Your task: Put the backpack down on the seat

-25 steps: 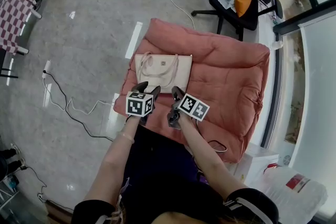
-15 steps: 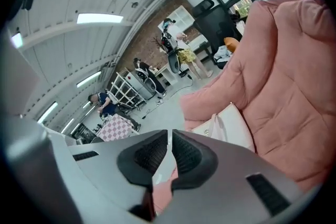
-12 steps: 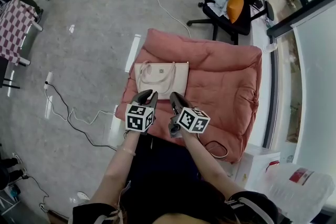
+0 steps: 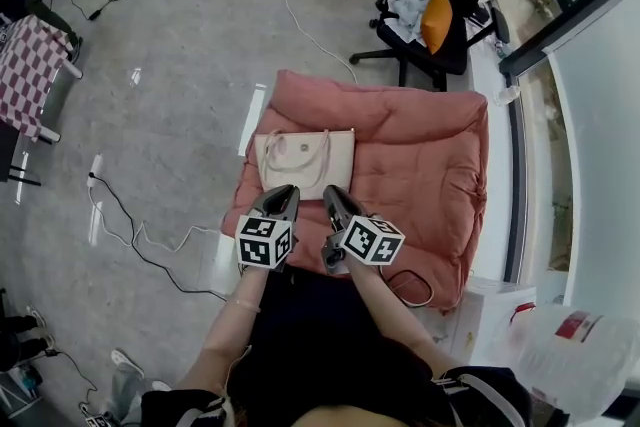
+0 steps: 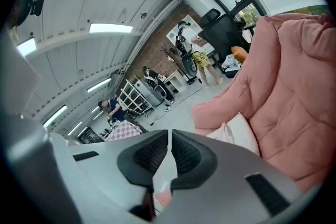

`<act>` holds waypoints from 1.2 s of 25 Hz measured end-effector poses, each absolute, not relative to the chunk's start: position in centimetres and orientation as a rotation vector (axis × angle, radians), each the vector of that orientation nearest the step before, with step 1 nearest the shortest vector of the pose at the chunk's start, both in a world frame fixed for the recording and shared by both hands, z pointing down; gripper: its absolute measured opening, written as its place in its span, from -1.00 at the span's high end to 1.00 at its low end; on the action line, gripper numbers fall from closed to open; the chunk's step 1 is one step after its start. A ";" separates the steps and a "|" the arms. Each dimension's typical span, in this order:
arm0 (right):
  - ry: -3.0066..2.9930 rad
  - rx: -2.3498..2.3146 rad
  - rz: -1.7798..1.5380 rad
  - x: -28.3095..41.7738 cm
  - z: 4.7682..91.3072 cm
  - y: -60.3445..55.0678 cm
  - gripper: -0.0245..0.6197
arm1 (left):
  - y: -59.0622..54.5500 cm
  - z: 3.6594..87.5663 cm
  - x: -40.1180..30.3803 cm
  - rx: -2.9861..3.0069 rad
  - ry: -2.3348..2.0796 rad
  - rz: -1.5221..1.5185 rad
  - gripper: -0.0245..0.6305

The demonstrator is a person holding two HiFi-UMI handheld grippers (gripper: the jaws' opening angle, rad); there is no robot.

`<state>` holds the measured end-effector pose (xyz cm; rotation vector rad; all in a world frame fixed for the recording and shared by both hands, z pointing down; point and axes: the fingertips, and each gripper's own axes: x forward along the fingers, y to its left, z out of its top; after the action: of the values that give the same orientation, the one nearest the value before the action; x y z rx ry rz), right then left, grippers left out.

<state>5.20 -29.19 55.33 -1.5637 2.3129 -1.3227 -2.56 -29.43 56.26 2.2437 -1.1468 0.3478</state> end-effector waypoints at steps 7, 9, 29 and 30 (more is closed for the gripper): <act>2.311 -1.622 -1.326 5.8 55.7 -28.5 0.81 | -29.3 55.7 -2.0 2.261 -1.132 0.338 0.85; 2.315 -1.656 -1.309 6.1 55.8 -28.3 0.82 | -29.6 55.5 -1.9 2.265 -1.132 0.330 0.86; 2.315 -1.646 -1.391 6.5 57.2 -28.1 0.82 | -29.7 57.1 -0.4 2.251 -1.080 0.397 0.86; 2.313 -1.644 -1.395 6.4 57.3 -28.1 0.82 | -29.8 57.2 -0.6 2.248 -1.080 0.396 0.86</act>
<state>6.45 -28.13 57.31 -1.6444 2.3128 -1.3951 -0.55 -29.80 57.25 2.2483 -1.0798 0.3965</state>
